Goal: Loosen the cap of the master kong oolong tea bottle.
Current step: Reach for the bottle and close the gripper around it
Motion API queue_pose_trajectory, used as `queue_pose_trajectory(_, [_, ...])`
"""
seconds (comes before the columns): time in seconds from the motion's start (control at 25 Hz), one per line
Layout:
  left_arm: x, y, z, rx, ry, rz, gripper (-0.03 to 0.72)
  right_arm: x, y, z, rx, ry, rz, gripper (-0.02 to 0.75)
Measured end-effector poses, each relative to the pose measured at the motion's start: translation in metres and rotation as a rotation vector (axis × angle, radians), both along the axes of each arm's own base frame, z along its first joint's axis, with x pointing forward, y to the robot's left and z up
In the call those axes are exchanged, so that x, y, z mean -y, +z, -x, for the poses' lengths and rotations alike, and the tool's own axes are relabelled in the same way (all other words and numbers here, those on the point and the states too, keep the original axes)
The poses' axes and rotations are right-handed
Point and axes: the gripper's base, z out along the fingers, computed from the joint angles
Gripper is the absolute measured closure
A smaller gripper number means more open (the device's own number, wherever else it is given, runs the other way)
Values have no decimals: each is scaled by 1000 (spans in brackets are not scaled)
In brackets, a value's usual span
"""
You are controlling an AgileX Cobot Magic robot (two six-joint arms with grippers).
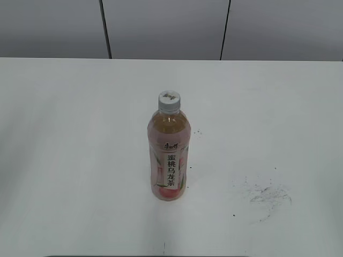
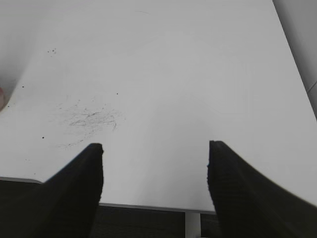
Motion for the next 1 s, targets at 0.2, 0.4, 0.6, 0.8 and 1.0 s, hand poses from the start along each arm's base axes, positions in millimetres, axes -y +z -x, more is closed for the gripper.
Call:
queue_pose_trajectory(0.2, [0, -4, -52, 29, 45, -16, 181, 0, 0, 0, 0, 0, 0, 237])
queue_pose_trajectory(0.4, [7, -20, -95, 33, 25, -104, 112, 0, 0, 0, 0, 0, 0, 237])
queue_pose_trajectory(0.6, [41, -47, -117, -43, -165, -242, 104, 0, 0, 0, 0, -1, 1, 237])
queue_pose_trajectory(0.8, [70, -61, -114, -126, -306, -252, 104, 0, 0, 0, 0, -1, 0, 237])
queue_pose_trajectory(1.0, [87, -75, -101, -187, -398, -214, 104, 0, 0, 0, 0, -2, -2, 237])
